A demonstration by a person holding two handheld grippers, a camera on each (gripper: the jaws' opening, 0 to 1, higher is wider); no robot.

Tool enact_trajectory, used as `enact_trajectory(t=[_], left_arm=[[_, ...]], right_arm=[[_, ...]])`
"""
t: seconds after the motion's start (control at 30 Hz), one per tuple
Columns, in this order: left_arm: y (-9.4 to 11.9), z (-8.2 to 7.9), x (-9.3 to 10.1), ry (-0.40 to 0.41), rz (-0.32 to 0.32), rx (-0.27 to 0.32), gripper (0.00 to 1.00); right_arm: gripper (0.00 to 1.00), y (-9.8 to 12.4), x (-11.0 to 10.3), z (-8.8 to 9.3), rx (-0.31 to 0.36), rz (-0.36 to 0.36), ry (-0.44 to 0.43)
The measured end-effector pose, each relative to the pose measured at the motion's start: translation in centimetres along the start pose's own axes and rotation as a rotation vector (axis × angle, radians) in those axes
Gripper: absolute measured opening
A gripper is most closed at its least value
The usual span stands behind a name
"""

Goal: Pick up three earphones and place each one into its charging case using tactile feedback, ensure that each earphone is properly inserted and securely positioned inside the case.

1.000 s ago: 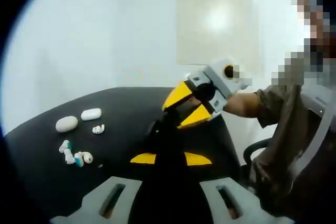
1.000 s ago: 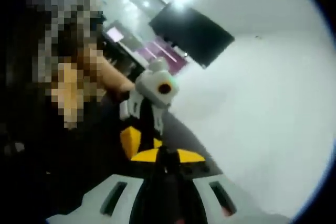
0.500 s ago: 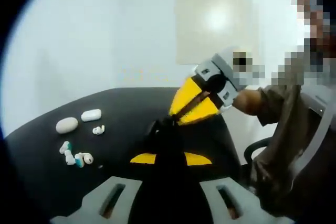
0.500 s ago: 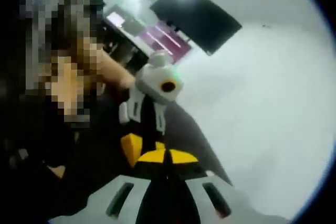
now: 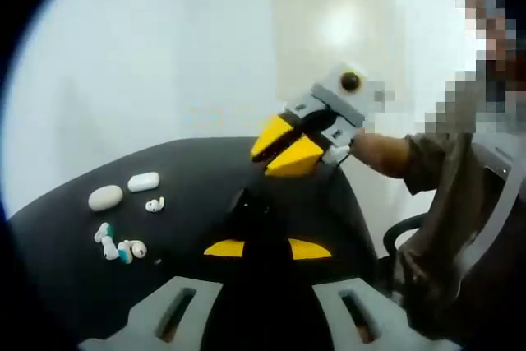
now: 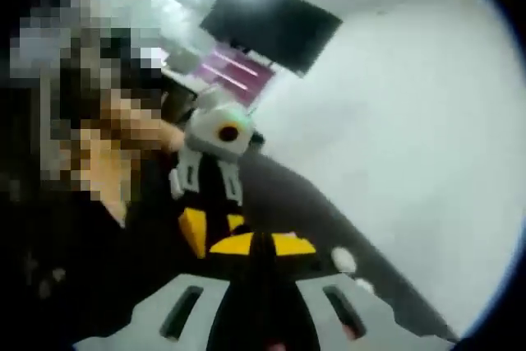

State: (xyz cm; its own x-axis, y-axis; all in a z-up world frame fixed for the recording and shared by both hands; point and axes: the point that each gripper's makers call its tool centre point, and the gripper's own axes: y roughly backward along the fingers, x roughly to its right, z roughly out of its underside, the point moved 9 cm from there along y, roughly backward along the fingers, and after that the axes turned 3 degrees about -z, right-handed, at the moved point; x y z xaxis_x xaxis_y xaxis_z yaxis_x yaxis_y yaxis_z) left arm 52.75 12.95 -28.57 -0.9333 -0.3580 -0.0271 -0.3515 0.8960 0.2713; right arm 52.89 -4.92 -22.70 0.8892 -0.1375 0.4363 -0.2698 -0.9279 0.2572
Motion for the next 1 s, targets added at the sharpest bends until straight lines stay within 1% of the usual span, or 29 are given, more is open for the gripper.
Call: enact_trajectory(t=[0.07,0.1,0.13,0.2,0.27,0.33,0.43,0.5,0.57,0.63,0.8,1.0], left_arm=[[0.0,0.0,0.0,0.000,0.000,0.000,0.15],[0.0,0.0,0.0,-0.001,-0.001,0.000,0.15],[0.0,0.0,0.0,-0.004,-0.002,0.000,0.15],[0.0,0.0,0.1,-0.007,-0.003,0.001,0.15],[0.0,0.0,0.1,-0.006,-0.002,0.000,0.15],[0.0,0.0,0.1,-0.006,-0.001,0.001,0.15],[0.0,0.0,0.2,-0.009,-0.001,0.000,0.15],[0.0,0.1,0.2,-0.010,-0.001,-0.001,0.14],[0.0,0.1,0.2,-0.009,0.000,0.000,0.14],[0.0,0.1,0.2,-0.012,0.000,-0.001,0.14],[0.0,0.1,0.2,-0.012,0.000,0.000,0.15],[0.0,0.1,0.1,-0.010,-0.001,0.000,0.15]], right_arm=[[0.11,0.0,0.6,-0.3,-0.004,-0.063,-0.064],[0.12,-0.1,0.9,-0.4,-0.015,-0.087,-0.114],[0.13,-0.3,1.0,-0.5,-0.031,-0.118,-0.131],[0.16,-0.9,0.8,-0.7,-0.061,-0.171,-0.096],[0.16,-1.7,0.1,-0.8,-0.092,-0.217,-0.050],[0.16,-2.4,-0.5,-0.4,-0.114,-0.228,-0.064],[0.18,-2.9,-1.1,0.3,-0.131,-0.230,-0.066],[0.19,-3.2,-1.1,0.6,-0.111,-0.208,-0.071],[0.18,-3.4,-1.0,0.6,-0.090,-0.206,-0.109],[0.16,-3.5,-1.1,0.5,-0.091,-0.194,-0.098],[0.16,-3.4,-1.2,0.3,-0.101,-0.191,-0.074],[0.14,-2.9,-1.0,0.5,-0.058,-0.163,-0.102]])
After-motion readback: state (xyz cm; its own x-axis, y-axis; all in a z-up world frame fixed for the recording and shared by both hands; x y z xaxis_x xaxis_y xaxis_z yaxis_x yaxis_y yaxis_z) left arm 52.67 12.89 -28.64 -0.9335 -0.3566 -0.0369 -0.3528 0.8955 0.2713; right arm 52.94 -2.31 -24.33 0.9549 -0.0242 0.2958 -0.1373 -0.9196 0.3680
